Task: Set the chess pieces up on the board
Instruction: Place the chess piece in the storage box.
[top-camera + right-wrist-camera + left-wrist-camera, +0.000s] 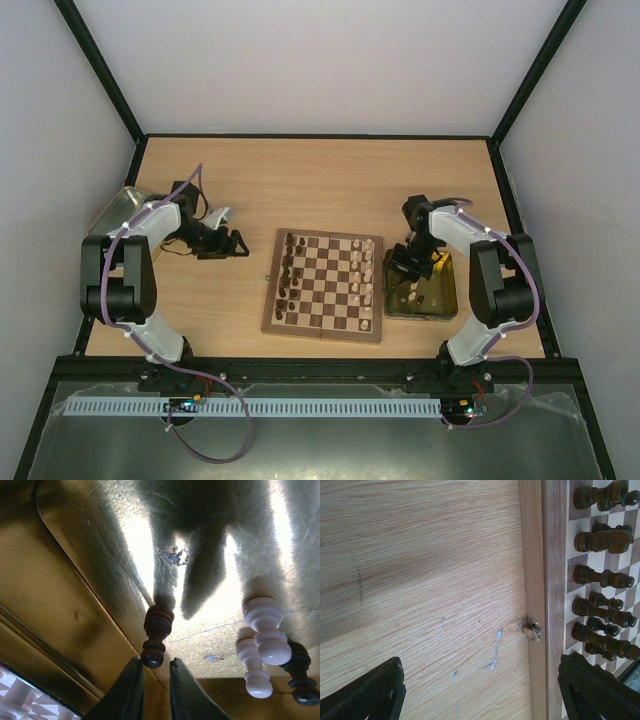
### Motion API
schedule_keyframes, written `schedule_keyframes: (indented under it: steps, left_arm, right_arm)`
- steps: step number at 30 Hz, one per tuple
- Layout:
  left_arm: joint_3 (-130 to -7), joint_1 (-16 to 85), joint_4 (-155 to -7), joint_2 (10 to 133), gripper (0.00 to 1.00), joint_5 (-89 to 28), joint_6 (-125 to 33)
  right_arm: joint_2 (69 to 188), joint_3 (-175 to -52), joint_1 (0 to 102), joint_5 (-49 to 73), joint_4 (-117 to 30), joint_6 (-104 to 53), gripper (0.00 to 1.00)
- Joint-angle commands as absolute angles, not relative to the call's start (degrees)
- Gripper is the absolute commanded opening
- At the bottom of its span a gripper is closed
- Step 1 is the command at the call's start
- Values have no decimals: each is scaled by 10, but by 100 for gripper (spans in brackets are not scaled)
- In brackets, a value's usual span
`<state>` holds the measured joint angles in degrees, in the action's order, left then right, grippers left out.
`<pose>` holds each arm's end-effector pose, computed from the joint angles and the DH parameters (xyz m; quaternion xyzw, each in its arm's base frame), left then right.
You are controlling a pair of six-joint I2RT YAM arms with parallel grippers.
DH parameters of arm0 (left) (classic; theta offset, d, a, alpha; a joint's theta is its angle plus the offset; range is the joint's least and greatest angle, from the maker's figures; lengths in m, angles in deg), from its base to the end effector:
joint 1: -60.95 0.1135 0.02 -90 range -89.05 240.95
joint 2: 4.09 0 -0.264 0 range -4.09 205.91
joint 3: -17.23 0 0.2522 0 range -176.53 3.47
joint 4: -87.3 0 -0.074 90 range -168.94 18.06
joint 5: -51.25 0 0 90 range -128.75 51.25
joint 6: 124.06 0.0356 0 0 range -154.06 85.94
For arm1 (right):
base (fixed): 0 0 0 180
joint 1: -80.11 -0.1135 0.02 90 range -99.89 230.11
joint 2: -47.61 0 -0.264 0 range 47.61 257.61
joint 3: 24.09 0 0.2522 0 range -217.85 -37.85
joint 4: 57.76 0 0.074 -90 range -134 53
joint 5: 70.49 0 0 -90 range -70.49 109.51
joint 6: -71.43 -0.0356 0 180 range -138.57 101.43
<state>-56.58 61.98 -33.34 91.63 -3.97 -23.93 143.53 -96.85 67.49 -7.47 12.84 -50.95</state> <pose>0.2963 -0.0150 0.1800 0.0982 0.9467 -0.2895 0.1013 0.2621 0.0752 0.1714 -0.1743 -0.9562 -0.2032 0.1187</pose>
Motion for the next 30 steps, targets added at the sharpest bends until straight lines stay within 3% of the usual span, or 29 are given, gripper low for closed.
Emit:
schedule_keyframes:
  steps: [1, 10, 19, 30]
  left_arm:
    - [-579, 620, -320, 920, 84, -27, -229]
    - [-576, 620, -320, 917, 84, -30, -230]
    - [-575, 620, -322, 916, 84, -33, -231]
    - [-572, 617, -326, 912, 84, -46, -233]
  right_arm:
    - [1438, -981, 681, -60, 135, -511, 12]
    - [1435, -998, 690, -37, 143, -510, 5]
    - [1418, -1062, 690, 63, 187, -494, 25]
    - [1357, -999, 626, 103, 168, -495, 25]
